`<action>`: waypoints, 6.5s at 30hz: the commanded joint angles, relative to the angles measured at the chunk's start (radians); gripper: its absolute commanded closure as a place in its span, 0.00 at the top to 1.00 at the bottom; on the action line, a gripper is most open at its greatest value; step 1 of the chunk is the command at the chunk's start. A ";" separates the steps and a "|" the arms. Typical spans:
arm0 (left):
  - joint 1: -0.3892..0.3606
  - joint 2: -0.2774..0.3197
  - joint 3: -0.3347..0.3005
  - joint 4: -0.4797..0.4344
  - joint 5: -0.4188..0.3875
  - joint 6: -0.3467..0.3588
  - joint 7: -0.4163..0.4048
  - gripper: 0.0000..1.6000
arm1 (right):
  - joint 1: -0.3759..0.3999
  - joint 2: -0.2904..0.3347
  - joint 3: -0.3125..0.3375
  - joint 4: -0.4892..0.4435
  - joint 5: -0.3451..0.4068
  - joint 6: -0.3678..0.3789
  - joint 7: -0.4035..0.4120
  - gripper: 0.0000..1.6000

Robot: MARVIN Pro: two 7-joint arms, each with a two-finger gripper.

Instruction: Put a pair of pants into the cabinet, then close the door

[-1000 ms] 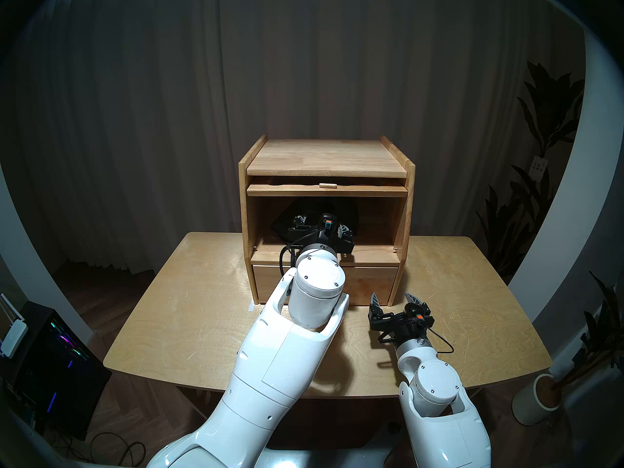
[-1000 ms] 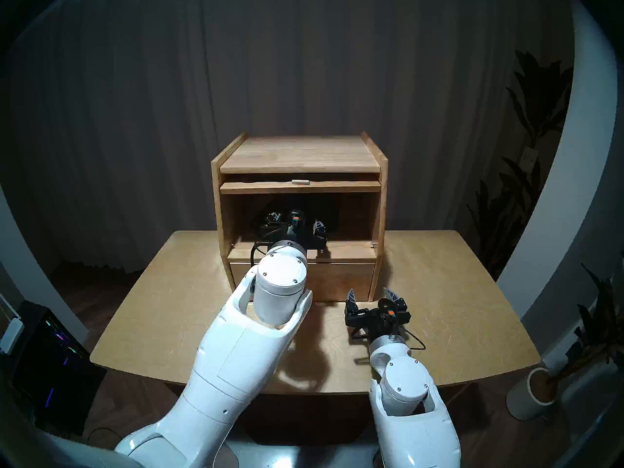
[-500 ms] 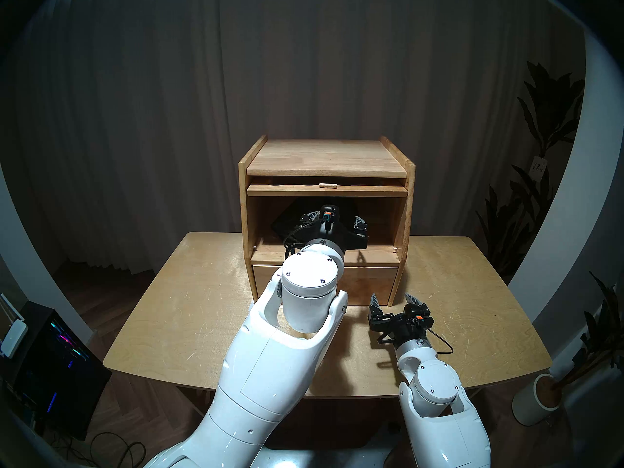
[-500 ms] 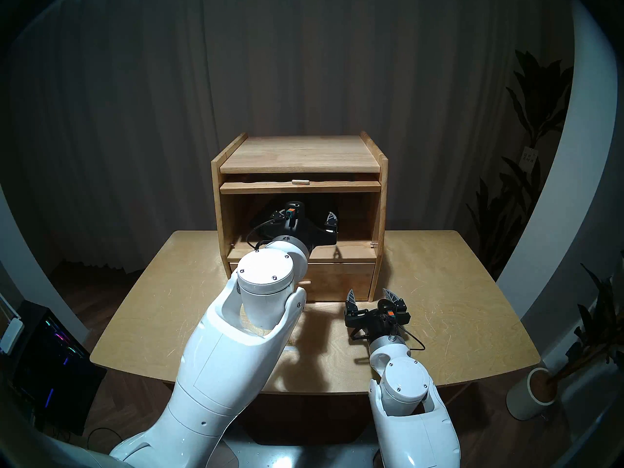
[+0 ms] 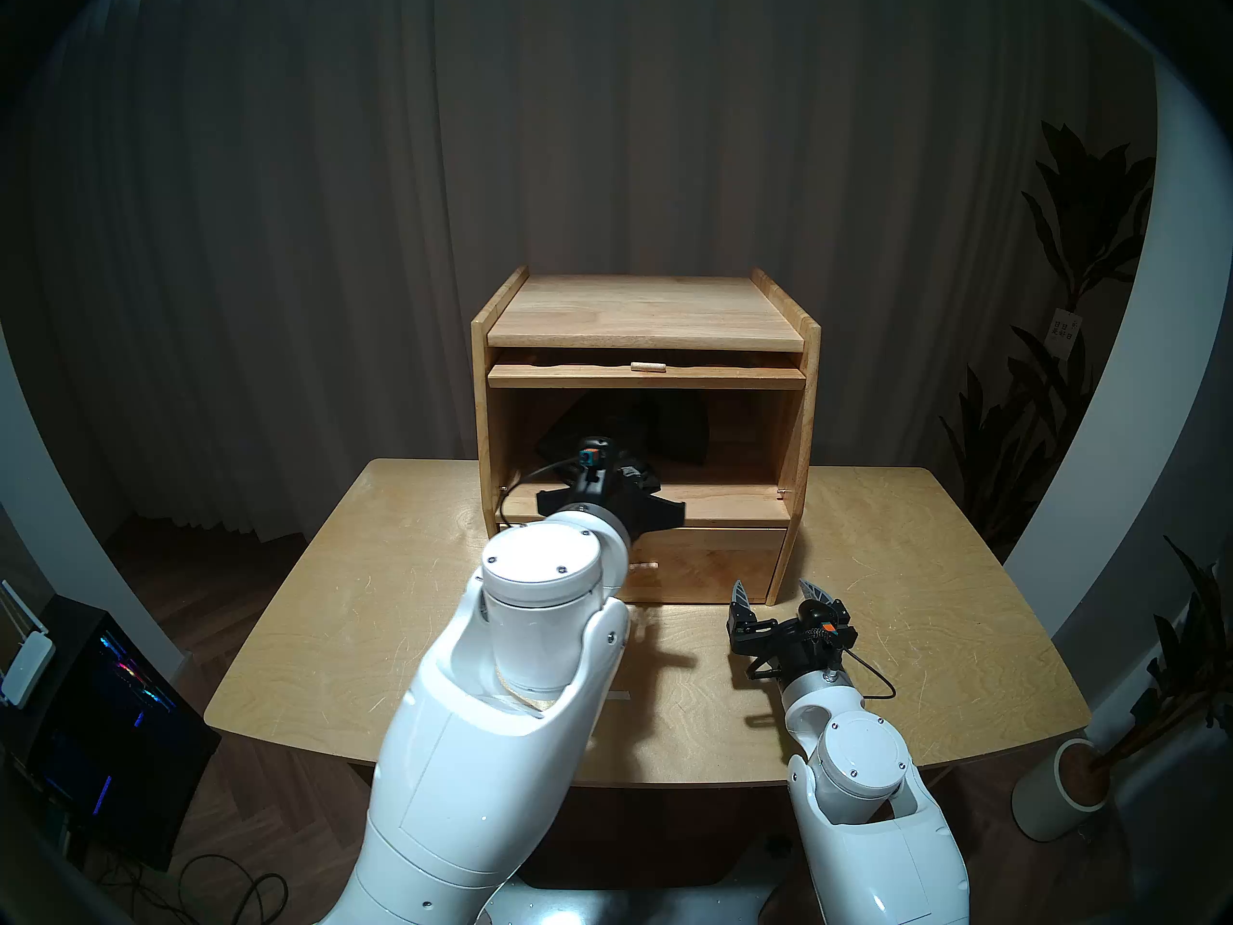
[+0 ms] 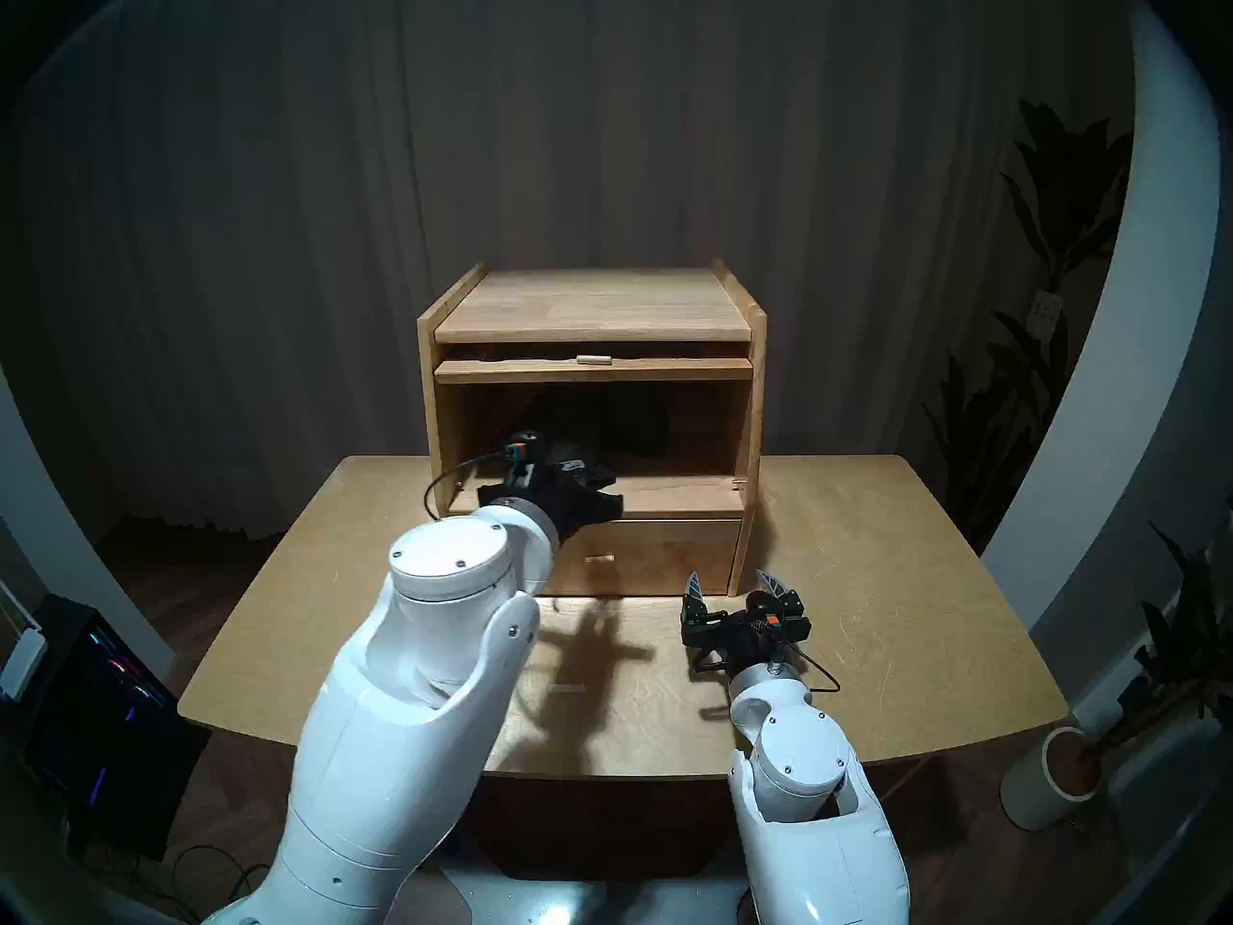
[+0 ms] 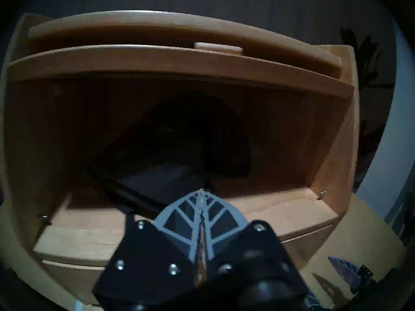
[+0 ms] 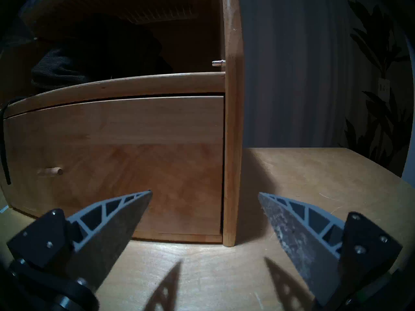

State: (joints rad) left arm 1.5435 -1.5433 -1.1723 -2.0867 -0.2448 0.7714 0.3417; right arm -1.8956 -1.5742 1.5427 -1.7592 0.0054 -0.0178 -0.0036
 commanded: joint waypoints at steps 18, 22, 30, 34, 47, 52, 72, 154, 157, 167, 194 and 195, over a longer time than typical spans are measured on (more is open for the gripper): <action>-0.130 -0.077 -0.100 0.008 -0.097 0.188 0.058 0.00 | -0.005 -0.003 -0.002 -0.041 -0.001 -0.006 -0.002 1.00; -0.158 -0.088 -0.114 0.043 -0.090 0.188 0.044 0.00 | -0.006 -0.003 -0.002 -0.041 -0.001 -0.006 -0.002 1.00; -0.234 -0.109 -0.114 0.160 -0.103 0.188 0.013 0.00 | -0.008 -0.004 -0.002 -0.045 -0.001 -0.005 -0.003 1.00; -0.261 -0.088 -0.100 0.199 -0.107 0.188 0.006 0.00 | -0.008 -0.004 -0.002 -0.046 -0.001 -0.005 -0.003 1.00; -0.379 -0.061 -0.105 0.360 -0.068 0.188 0.016 0.00 | -0.009 -0.004 -0.002 -0.047 -0.001 -0.004 -0.003 1.00; -0.398 -0.060 -0.098 0.401 -0.049 0.164 0.018 0.00 | -0.009 -0.004 -0.002 -0.047 -0.002 -0.004 -0.003 1.00; -0.506 -0.103 0.000 0.501 0.037 -0.035 0.066 0.00 | -0.007 -0.004 -0.002 -0.044 -0.001 -0.005 -0.002 1.00; -0.069 0.141 -0.190 0.052 -0.163 0.066 0.092 0.00 | -0.010 -0.006 -0.002 -0.048 -0.003 -0.003 -0.003 1.00; -0.085 0.134 -0.184 0.079 -0.165 0.060 0.085 0.00 | -0.010 -0.006 -0.002 -0.048 -0.003 -0.003 -0.003 1.00; -0.140 0.111 -0.160 0.113 -0.195 0.114 0.052 0.00 | -0.009 -0.005 -0.001 -0.047 -0.003 -0.004 -0.002 1.00; -0.234 0.044 -0.105 0.264 -0.205 0.118 0.083 0.00 | -0.010 -0.006 -0.001 -0.048 -0.003 -0.003 -0.002 1.00; -0.234 0.044 -0.105 0.264 -0.205 0.118 0.083 0.00 | -0.010 -0.006 -0.001 -0.048 -0.003 -0.003 -0.002 1.00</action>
State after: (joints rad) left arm 1.3724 -1.4788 -1.2732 -1.8779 -0.4646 0.9386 0.4171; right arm -1.9074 -1.5770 1.5432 -1.7817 0.0027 -0.0171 -0.0041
